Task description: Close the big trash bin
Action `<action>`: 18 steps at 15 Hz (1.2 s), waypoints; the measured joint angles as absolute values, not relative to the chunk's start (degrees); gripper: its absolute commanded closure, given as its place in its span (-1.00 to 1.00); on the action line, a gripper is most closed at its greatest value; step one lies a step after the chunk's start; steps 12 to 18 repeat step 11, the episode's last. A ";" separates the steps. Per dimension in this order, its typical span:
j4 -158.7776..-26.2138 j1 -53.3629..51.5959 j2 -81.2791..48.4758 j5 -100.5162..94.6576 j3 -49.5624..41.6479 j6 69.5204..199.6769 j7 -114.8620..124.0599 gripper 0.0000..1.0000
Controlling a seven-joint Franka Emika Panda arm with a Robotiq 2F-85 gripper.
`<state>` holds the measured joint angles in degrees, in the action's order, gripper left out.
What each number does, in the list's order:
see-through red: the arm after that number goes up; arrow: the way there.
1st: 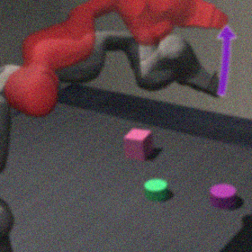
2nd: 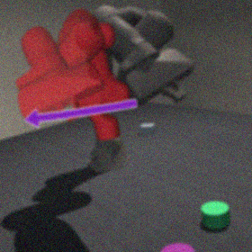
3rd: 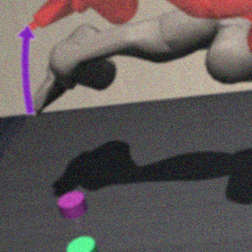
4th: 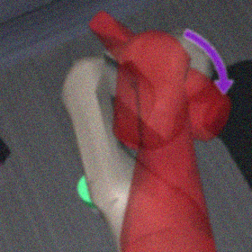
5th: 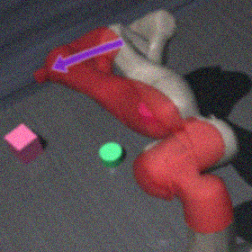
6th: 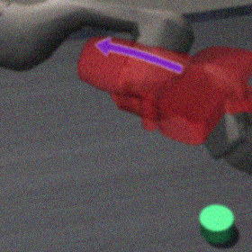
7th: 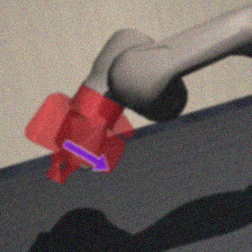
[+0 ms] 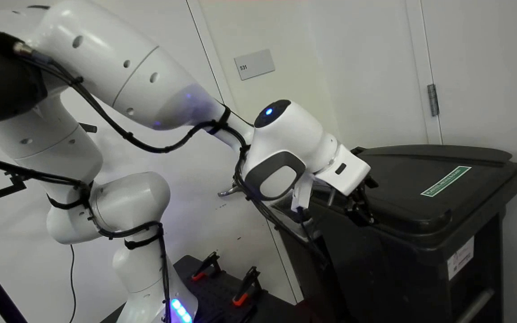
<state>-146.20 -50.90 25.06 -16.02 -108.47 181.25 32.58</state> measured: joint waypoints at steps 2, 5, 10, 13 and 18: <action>-147.63 -45.76 22.08 -9.78 -100.35 177.78 25.83 -1.00; -148.47 -37.31 18.23 -3.65 -88.61 173.94 19.00 -1.00; -148.49 -26.78 15.50 -7.97 -77.26 170.85 18.41 -1.00; -148.50 -24.97 15.46 -9.07 -75.56 170.27 18.41 -1.00; -148.50 -24.97 15.46 -9.07 -75.56 170.27 18.41 -1.00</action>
